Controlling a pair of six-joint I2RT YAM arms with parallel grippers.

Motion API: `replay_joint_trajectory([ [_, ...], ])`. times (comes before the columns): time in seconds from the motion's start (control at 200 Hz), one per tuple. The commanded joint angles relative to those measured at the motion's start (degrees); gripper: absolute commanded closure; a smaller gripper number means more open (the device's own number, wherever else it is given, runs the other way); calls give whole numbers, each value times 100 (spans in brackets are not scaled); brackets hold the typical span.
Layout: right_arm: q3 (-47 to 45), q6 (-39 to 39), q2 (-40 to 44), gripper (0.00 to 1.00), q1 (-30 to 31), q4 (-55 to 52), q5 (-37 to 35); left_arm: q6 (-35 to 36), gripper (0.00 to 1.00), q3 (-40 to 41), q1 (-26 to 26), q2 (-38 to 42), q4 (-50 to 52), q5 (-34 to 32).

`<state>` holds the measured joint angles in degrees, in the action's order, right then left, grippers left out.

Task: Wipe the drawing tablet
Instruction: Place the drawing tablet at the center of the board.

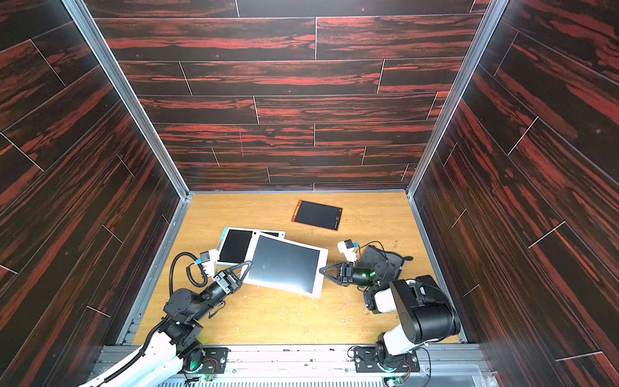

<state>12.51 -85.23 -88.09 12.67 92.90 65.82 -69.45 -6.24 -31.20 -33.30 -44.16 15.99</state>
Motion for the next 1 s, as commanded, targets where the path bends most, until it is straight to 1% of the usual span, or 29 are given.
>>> replay_joint_trajectory([
  [0.0,-56,-27,106,79,38,52,105,116,100,-264,-6,78,-261,10],
  [0.15,-48,-22,108,79,47,52,123,130,100,-290,-2,51,-262,10],
  [0.17,-45,-27,108,76,47,52,124,131,100,-299,-7,46,-263,11],
  [0.235,-52,-12,108,73,71,52,151,134,100,-308,-1,38,-260,10],
  [0.536,-67,40,49,74,115,52,190,134,100,-369,-3,-14,-260,27],
  [0.621,-105,75,8,77,121,52,202,129,100,-374,-2,-15,-255,29],
  [0.726,-161,119,-61,83,114,52,203,142,100,-378,-2,-1,-241,28],
  [0.922,-202,148,-70,89,128,52,189,141,100,-369,0,7,-216,31],
  [0.992,-194,140,-76,94,129,52,179,142,100,-369,-2,11,-213,28],
])
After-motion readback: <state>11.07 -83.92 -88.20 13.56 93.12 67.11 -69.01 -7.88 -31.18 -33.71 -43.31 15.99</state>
